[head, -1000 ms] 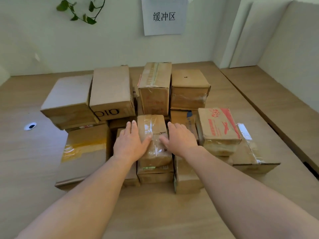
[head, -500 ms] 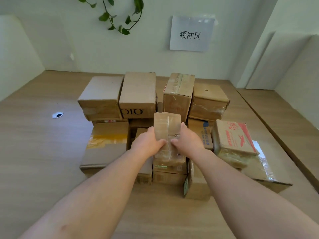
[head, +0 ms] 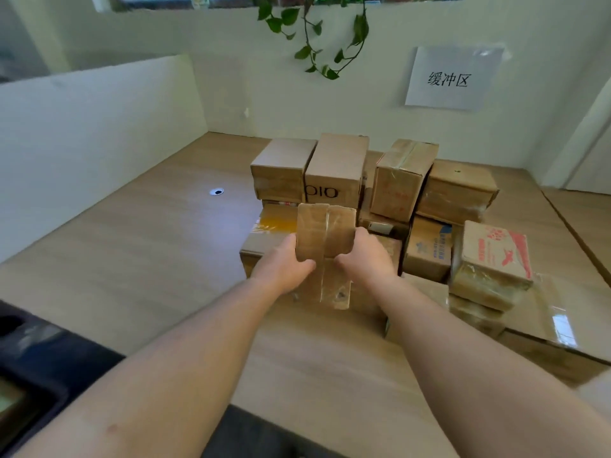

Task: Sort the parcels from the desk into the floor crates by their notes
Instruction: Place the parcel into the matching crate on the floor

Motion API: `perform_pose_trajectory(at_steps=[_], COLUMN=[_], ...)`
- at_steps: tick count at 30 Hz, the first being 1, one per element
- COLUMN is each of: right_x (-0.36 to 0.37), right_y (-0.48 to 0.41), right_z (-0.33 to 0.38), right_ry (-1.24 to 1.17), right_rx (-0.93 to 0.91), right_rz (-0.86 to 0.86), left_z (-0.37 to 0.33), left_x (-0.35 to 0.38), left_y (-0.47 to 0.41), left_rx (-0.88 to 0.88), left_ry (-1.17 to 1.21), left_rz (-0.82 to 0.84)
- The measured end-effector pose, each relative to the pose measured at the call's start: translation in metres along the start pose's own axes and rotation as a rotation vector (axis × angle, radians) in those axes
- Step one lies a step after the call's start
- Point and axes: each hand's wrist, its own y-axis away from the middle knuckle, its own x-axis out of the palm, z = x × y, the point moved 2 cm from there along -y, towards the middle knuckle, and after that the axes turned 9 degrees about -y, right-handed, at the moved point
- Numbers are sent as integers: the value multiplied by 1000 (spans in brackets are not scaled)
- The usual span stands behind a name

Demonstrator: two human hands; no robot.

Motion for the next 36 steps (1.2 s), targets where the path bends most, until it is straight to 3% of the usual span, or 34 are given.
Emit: perform_pose_trajectory(at_steps=[12, 21, 30, 36], right_x=[86, 143, 260, 356], right_y=[68, 104, 173, 226], right_z=[82, 155, 263, 334], right_ry=[-220, -164, -167, -93], right_rx=[-260, -366, -420, -448], right_rz=[340, 505, 603, 710], left_z=[95, 166, 300, 405], left_x=[-75, -127, -208, -251], left_y=[94, 138, 207, 264], left_rx=[-363, -500, -686, -762], left_ry=[173, 348, 369, 451], left_rz=[-212, -322, -516, -545])
